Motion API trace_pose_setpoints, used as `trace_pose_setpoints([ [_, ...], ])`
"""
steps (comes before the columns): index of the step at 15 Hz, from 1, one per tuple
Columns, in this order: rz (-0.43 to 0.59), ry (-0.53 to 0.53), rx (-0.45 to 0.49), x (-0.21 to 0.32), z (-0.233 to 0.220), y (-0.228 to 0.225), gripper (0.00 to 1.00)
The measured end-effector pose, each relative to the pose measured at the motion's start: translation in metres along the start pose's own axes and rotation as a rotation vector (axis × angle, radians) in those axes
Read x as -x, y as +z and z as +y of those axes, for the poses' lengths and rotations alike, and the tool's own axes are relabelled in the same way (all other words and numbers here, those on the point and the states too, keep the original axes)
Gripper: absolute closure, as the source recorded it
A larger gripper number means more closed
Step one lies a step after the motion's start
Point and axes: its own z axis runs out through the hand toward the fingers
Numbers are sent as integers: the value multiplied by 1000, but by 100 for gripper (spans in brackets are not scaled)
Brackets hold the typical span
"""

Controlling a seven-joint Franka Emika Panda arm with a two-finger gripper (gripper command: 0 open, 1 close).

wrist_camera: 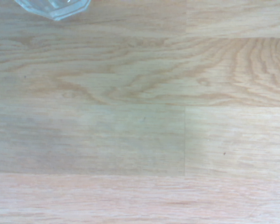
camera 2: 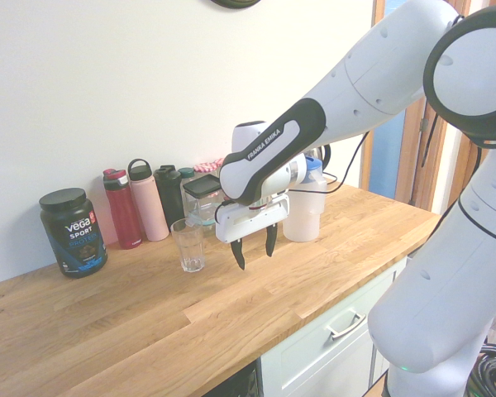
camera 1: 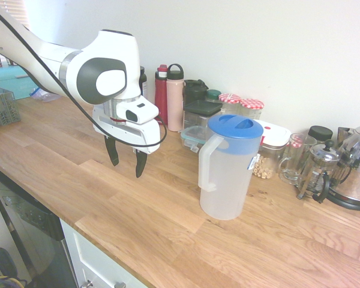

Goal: Pour me some water

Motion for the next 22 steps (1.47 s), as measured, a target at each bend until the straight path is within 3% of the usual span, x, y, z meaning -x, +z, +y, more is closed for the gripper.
trace_pose_setpoints([
  [4, 6, -33, 5, -2, -2, -8, 0],
  [7, 18, -90, -8, -13, 6, -70, 0],
  [11, 70, 58, -64, -36, 63, -164, 0],
  [14, 110, 182, -111, -58, 112, -198, 0],
  [18, 136, 291, -127, -95, 158, -201, 0],
  [22, 136, 249, -93, -125, 164, -173, 0],
])
